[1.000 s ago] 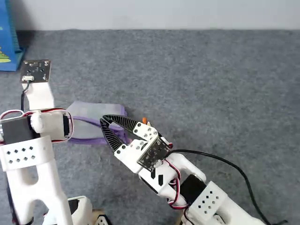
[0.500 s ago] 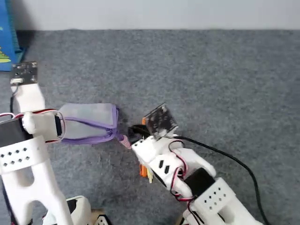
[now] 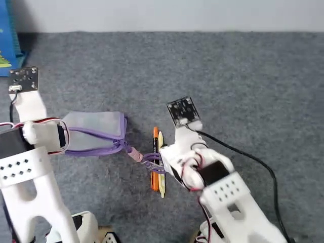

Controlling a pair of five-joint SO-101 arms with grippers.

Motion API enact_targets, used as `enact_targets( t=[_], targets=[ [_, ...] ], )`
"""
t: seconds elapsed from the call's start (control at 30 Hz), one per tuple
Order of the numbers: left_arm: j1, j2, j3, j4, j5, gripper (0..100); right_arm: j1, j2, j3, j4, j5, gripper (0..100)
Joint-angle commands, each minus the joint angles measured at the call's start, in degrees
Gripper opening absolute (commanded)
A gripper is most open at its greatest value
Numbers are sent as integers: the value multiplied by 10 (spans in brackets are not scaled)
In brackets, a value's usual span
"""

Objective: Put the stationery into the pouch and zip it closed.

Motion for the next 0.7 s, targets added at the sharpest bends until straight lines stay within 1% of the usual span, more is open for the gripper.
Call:
enact_targets(
  t=[0.0,0.17,0.37,0.67],
  targets=[
    [-5,-10,-15,7,2,12,7,90,-79,2,-20,132],
    [-4,-10,-15,7,2,12,6,219,-153,2,-42,133],
    [-4,-10,-14,7,2,12,4,363,-236,1,-43,131],
    [-4,-10,-14,7,2,12,-20,490,-327,1,-43,130]
  ],
)
